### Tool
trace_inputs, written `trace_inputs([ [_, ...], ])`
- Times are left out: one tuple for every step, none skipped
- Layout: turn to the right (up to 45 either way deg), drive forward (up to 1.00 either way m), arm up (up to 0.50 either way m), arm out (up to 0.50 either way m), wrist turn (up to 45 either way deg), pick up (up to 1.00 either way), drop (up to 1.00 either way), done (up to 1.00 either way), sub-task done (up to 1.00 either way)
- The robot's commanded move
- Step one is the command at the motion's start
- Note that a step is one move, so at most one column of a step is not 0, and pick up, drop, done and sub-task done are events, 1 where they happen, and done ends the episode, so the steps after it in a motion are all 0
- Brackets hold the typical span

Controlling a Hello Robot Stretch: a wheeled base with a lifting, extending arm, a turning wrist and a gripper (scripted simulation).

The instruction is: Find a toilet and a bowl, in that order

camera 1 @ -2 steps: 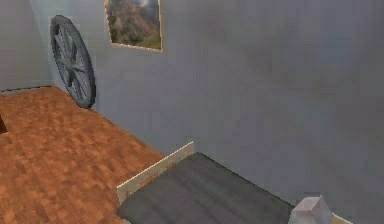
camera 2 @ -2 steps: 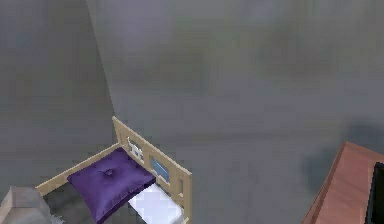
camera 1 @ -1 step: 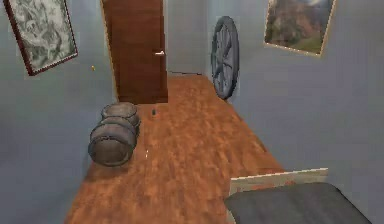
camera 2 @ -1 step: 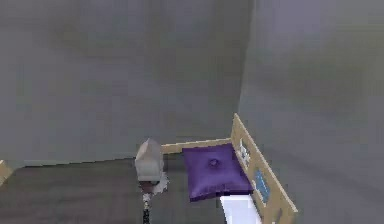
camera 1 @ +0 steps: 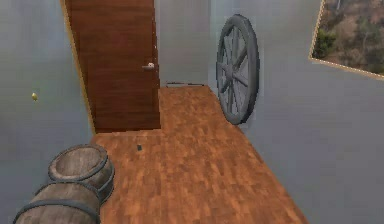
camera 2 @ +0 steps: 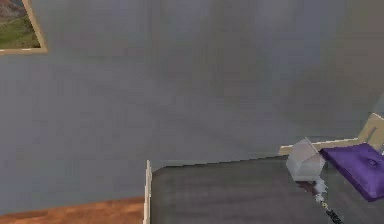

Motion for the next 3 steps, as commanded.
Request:
trace_inputs([
  [-6.0,0.00,0.00,0.00,0.0,0.00,0.00,0.00,0.00],
  [0.0,0.20,0.00,0.00,0.0,0.00,0.00,0.00,0.00],
  [6.0,0.00,0.00,0.00,0.0,0.00,0.00,0.00,0.00],
])
